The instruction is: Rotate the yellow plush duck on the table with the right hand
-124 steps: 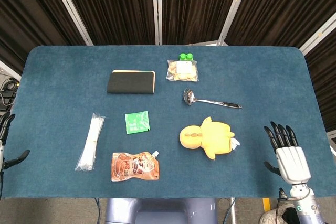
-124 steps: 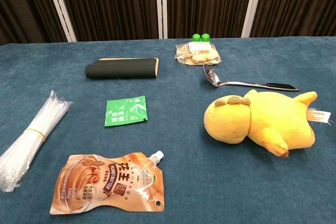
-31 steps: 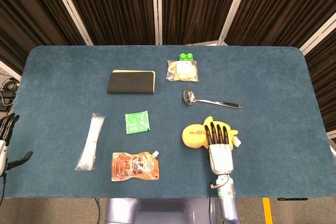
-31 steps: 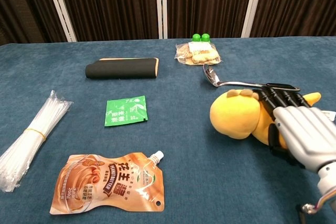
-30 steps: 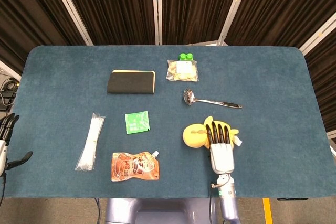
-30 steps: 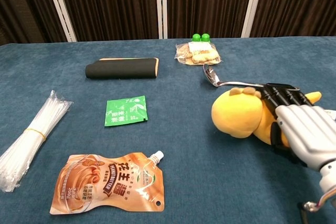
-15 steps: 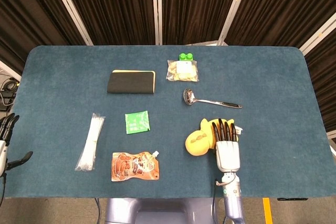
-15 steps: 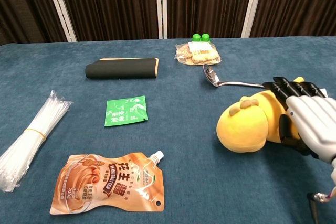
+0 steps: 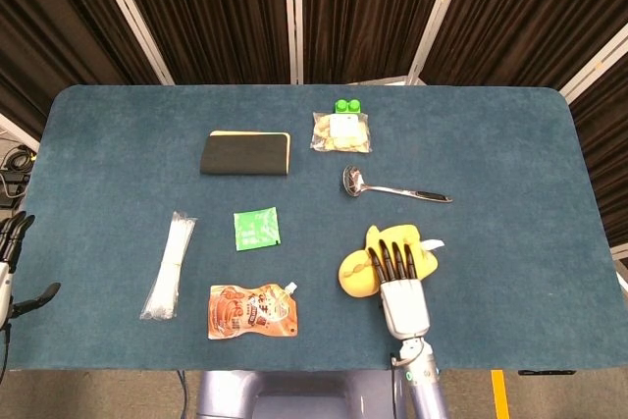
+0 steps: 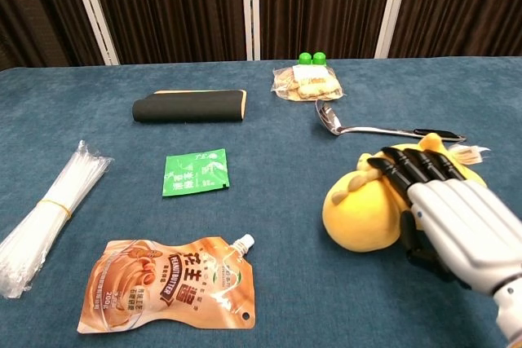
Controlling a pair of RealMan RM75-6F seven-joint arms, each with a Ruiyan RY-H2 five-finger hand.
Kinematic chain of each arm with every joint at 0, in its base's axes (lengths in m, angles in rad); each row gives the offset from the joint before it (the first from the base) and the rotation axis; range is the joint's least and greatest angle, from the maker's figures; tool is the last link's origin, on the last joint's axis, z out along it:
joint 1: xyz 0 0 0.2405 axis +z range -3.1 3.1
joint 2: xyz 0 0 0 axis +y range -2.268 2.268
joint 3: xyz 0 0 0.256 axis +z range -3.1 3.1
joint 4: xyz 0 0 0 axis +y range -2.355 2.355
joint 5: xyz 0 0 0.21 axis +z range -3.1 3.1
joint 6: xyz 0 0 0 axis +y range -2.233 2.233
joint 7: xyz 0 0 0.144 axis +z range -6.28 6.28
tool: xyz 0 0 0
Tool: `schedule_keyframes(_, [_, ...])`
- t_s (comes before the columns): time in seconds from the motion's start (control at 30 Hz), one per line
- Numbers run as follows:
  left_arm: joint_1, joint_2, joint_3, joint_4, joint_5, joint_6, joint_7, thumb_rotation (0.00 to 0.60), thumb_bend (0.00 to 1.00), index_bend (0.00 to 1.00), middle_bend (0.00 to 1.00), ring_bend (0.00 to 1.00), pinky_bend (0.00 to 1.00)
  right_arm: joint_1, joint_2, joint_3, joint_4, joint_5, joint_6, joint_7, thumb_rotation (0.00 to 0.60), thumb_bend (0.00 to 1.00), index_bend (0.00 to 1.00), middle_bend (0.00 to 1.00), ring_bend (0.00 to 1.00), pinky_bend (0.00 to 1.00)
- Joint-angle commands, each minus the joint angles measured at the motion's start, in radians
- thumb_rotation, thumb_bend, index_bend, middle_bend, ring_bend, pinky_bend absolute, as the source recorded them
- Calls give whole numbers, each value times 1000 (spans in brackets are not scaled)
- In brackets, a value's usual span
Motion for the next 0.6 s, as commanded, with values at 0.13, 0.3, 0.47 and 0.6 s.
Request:
schedule_keyframes(0.13, [2, 1, -1, -1, 2, 5, -2, 600, 185, 0, 0, 0, 0, -9, -1, -57, -46, -98, 49, -25, 600, 1000, 0, 0, 0, 0])
schedule_keyframes(0.3, [2, 1, 0, 1, 2, 4, -4, 600, 185, 0, 0, 0, 0, -10, 7, -42, -68, -100, 43, -43, 600, 1000, 0, 0, 0, 0])
schedule_keyframes(0.47, [1, -1, 1, 1, 4, 3, 1, 600, 185, 0, 0, 0, 0, -10, 11, -13, -43, -52, 0, -38, 600, 1000, 0, 0, 0, 0])
schedule_keyframes(0.6, [0, -3, 2, 1, 4, 1, 6, 600, 185, 0, 0, 0, 0, -8, 10, 5, -19, -27, -22, -24, 600, 1000, 0, 0, 0, 0])
